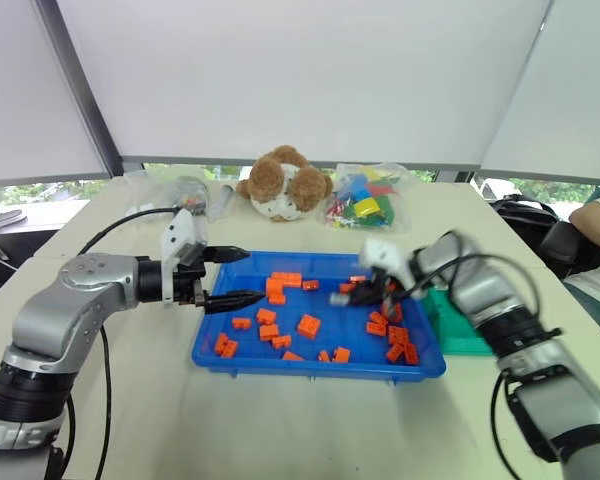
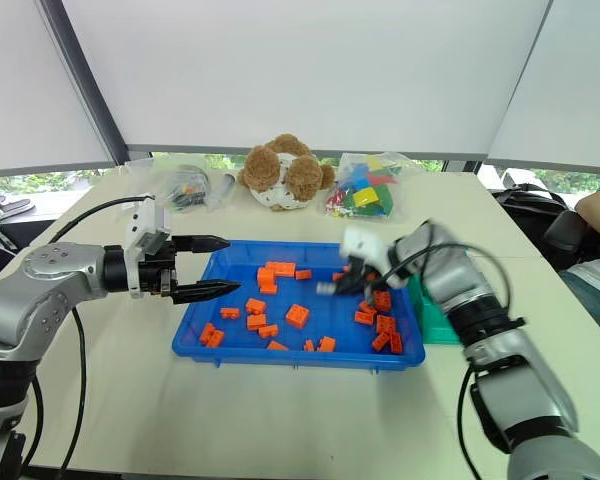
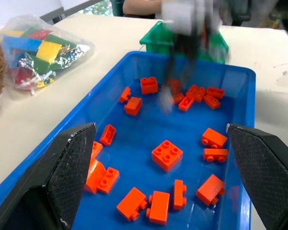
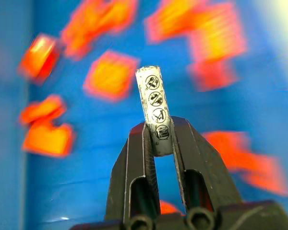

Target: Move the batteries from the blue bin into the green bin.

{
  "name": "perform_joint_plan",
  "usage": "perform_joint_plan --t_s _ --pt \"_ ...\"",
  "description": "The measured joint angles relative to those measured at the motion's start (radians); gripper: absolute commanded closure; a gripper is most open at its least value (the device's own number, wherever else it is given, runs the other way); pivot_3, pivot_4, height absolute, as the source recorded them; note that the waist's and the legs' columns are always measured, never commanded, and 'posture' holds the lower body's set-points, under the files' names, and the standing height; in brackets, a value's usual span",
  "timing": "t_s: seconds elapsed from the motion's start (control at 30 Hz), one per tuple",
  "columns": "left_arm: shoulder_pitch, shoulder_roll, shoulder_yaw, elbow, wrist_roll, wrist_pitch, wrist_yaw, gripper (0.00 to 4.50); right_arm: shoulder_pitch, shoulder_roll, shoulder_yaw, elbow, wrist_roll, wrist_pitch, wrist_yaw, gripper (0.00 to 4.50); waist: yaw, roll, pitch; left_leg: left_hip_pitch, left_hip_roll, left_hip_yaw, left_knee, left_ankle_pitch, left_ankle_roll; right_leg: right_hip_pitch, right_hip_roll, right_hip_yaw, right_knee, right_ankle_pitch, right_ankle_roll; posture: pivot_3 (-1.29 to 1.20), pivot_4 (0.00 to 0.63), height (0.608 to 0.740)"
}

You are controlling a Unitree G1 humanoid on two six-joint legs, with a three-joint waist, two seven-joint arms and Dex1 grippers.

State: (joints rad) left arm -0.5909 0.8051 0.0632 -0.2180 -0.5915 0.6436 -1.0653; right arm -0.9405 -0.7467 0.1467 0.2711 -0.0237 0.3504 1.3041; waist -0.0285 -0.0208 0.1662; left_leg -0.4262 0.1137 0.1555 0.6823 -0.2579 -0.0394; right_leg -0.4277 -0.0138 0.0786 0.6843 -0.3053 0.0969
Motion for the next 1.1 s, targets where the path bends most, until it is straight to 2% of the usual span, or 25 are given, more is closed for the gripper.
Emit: perform_joint_plan --t_s 0.1,0.2,0.37,0.4,0.47,0.63,0.67,0.83,1.1 --pt "0.001 -0.004 0.0 -0.001 -0.004 -0.001 0.0 0.0 0.037 -0.111 -0.101 -0.047 0.001 0.113 -0.094 4.47 0.011 0.0 0.0 0.0 0.0 0.0 0.0 0.0 0.0 0.0 0.0 0.0 0.0 0.0 0.0 0.0 0.15 0.727" --pt "0.003 -0.005 -0.001 0.002 -0.007 -0.001 -0.002 0.0 0.159 -0.21 -0.161 -0.063 -0.004 0.187 -0.155 4.47 0.017 0.0 0.0 0.0 0.0 0.0 0.0 0.0 0.001 0.0 0.0 0.0 -0.001 0.0 0.0 0.0 0.15 0.727" --pt "-0.009 -0.021 -0.01 0.013 -0.006 -0.006 -0.013 0.0 0.321 -0.245 -0.17 -0.073 -0.002 0.231 -0.206 4.47 0.006 0.0 0.0 0.001 0.0 0.0 0.0 0.0 0.001 0.0 0.001 0.001 0.0 0.0 0.0 0.0 0.15 0.727" --pt "-0.012 -0.024 -0.013 0.021 -0.006 -0.007 -0.016 0.0 0.34 -0.245 -0.169 -0.073 -0.002 0.234 -0.218 3.5 0.005 0.0 0.0 0.001 0.0 0.0 -0.001 0.0 0.001 -0.001 0.001 0.001 0.0 0.0 0.0 0.0 0.15 0.727" --pt "-0.013 -0.025 -0.014 0.032 -0.005 -0.013 -0.02 0.0 0.355 -0.243 -0.169 -0.071 0.007 0.248 -0.241 2.73 0.005 0.0 0.0 0.001 0.0 0.001 -0.001 0.0 0.0 -0.001 0.001 0.001 0.0 0.0 0.0 0.0 0.15 0.727" --pt "-0.014 -0.025 -0.015 0.049 -0.001 -0.022 -0.027 0.0 0.357 -0.245 -0.184 -0.101 0.047 0.273 -0.257 0.31 0.01 0.0 0.0 0.0 0.0 0.001 0.0 0.0 0.0 -0.001 0.001 0.001 0.0 0.0 0.0 0.0 0.15 0.727" --pt "-0.014 -0.025 -0.015 0.049 0.0 -0.022 -0.029 0.0 0.357 -0.249 -0.186 -0.118 0.052 0.276 -0.255 0.14 0.012 0.0 0.0 0.0 0.0 0.001 0.0 0.0 0.0 -0.001 0.001 0.001 0.0 0.0 0.0 0.0 0.15 0.727" --pt "-0.014 -0.019 -0.015 0.05 0.001 -0.022 -0.044 0.0 0.357 -0.284 -0.216 -0.235 0.117 0.281 -0.226 0.14 0.013 0.0 0.0 0.0 0.0 0.001 0.0 0.0 0.001 -0.001 0.0 0.001 0.0 0.0 0.0 0.0 0.15 0.727" --pt "-0.01 0.022 0.001 0.029 -0.007 0.006 -0.037 0.0 0.374 -0.288 -0.324 -0.547 0.355 0.406 -0.168 0.14 0.014 0.0 0.0 0.0 0.0 0.0 0.0 -0.001 0.002 0.0 0.0 0.001 0.0 0.0 0.0 0.0 0.15 0.727"
